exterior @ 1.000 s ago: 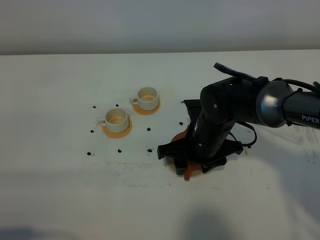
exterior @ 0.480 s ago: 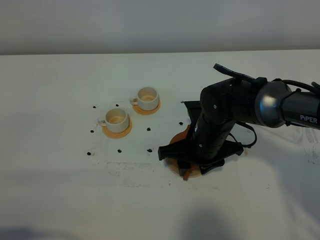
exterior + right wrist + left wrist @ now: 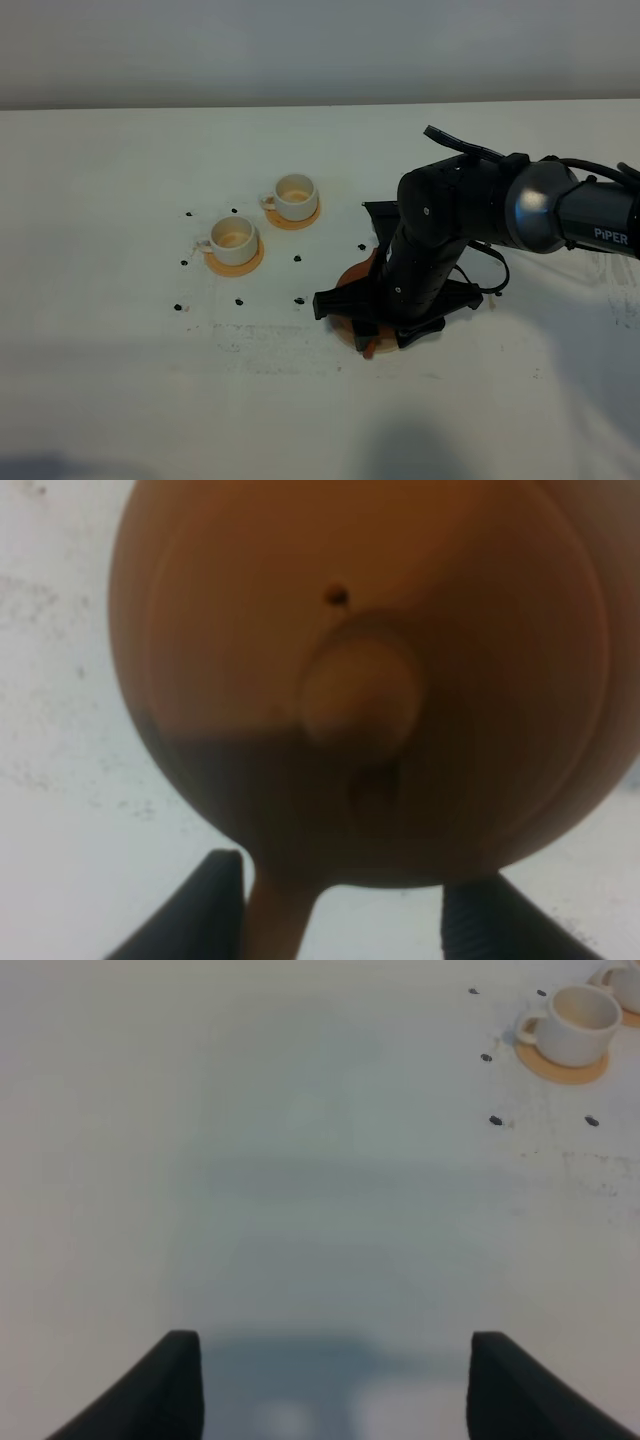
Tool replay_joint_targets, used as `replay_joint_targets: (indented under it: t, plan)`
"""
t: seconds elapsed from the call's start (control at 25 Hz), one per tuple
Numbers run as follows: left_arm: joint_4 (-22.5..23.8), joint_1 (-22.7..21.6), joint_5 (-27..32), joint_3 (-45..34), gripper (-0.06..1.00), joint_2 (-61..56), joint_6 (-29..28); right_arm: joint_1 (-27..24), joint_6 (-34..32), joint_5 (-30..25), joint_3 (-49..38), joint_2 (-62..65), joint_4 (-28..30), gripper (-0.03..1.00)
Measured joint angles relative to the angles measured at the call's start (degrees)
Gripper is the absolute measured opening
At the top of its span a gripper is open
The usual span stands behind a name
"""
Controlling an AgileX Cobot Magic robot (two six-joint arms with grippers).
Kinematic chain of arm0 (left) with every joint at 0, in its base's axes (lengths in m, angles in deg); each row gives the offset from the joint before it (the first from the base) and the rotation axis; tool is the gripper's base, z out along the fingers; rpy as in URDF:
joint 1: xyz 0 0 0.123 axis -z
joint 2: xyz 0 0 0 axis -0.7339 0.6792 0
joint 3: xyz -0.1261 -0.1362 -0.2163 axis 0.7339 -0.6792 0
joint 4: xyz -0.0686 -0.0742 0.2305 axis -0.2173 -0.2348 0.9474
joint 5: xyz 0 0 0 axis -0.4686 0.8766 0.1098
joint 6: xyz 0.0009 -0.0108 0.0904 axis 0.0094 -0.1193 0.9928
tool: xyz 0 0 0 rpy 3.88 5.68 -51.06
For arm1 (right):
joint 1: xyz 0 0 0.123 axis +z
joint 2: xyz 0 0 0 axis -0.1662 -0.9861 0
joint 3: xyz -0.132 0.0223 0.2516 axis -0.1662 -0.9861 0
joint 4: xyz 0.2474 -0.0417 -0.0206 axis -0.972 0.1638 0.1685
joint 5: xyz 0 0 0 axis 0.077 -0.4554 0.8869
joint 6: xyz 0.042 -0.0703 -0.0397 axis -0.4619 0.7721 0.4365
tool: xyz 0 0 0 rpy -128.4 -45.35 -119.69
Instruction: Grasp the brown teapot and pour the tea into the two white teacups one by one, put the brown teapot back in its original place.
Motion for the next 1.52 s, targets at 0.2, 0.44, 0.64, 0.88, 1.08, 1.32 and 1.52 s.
replay_joint_targets:
  t: [0.2, 0.44, 0.64, 0.88, 1.08, 1.32, 1.52]
  plan:
    - [0.0, 0.0, 0.0, 0.0, 0.54, 0.0, 0.0, 0.0, 2.46, 0.47, 0.06, 0.0, -0.4, 0.29]
    - [0.0, 0.0, 0.0, 0.0, 0.54, 0.0, 0.0, 0.0, 8.4, 0.6, 0.06, -0.11, -0.95, 0.1]
    - [0.0, 0.0, 0.0, 0.0, 0.54, 0.0, 0.0, 0.0, 9.94, 0.43, 0.06, -0.11, -0.71, 0.1]
    - [0.0, 0.0, 0.0, 0.0, 0.54, 0.0, 0.0, 0.0, 10.42, 0.03, 0.41, -0.11, 1.03, 0.1]
    - [0.0, 0.0, 0.0, 0.0, 0.54, 0.0, 0.0, 0.0, 10.57, -0.11, 0.46, -0.11, 2.04, 0.1]
    - [0.0, 0.0, 0.0, 0.0, 0.54, 0.0, 0.0, 0.0, 11.59, -0.25, 0.59, 0.7, 3.05, 0.1]
    - [0.0, 0.0, 0.0, 0.0, 0.54, 0.0, 0.0, 0.0, 11.99, -0.42, 0.65, 1.64, 4.45, 0.1]
